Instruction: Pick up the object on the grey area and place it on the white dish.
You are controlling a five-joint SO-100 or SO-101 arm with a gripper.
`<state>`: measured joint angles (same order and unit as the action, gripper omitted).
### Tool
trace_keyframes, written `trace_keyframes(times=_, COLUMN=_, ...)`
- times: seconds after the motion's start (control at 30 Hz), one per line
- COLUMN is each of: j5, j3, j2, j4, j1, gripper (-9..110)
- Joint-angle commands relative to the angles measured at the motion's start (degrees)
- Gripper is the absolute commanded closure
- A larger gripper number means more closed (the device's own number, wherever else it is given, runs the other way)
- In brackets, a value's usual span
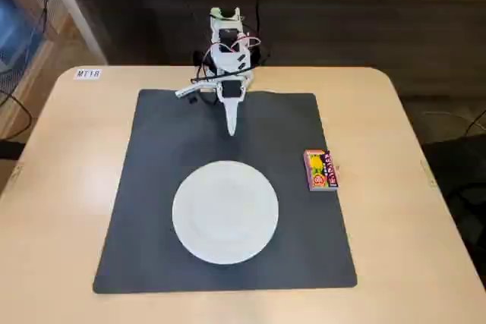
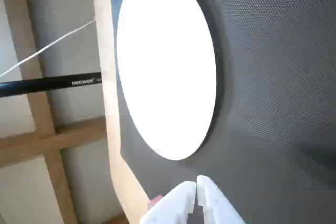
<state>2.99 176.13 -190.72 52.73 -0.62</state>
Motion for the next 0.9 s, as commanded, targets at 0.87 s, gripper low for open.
trace_keyframes(times=0.87, j5=10.63, j3=-51.06, j2=51.94, j4=-16.08, j1=-8.35, gripper=102)
